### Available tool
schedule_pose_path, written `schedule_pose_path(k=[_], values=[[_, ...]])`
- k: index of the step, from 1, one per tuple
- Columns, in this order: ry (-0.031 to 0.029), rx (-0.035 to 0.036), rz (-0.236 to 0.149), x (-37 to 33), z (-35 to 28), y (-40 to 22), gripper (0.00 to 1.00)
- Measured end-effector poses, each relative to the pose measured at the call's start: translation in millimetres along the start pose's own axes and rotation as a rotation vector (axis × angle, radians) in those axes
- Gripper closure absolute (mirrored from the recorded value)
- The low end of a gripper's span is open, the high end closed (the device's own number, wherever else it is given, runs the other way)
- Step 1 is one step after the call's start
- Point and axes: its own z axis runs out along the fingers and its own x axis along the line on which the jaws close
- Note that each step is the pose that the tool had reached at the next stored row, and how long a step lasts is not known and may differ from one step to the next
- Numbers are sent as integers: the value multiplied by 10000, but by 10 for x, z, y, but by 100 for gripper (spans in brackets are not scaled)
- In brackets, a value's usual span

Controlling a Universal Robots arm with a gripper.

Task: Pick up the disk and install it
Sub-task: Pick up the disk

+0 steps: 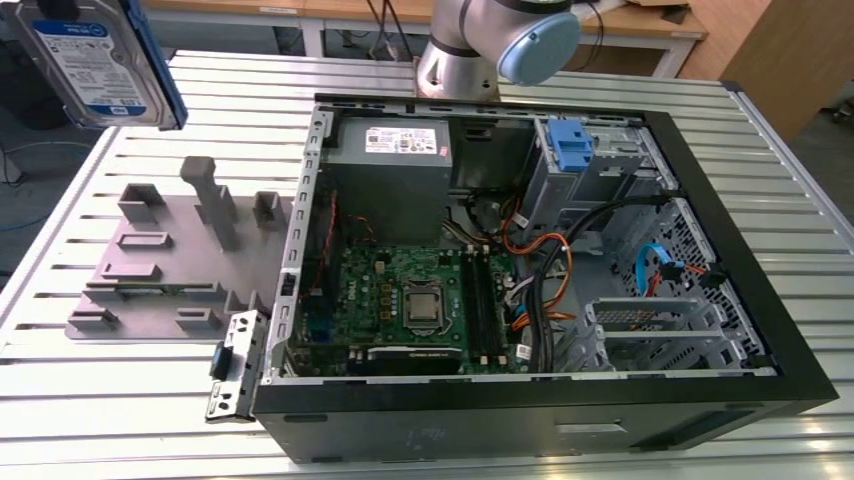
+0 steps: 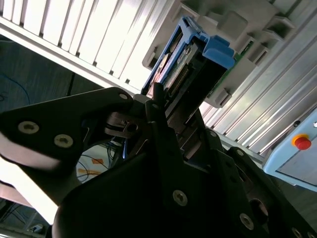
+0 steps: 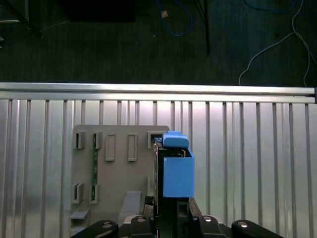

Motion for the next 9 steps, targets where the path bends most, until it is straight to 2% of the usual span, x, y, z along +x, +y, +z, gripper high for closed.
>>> schedule_pose_path(k=[5,9], values=[[0,-1,1,-3,-61,3,65],[0,0,0,-4,-77,4,65]])
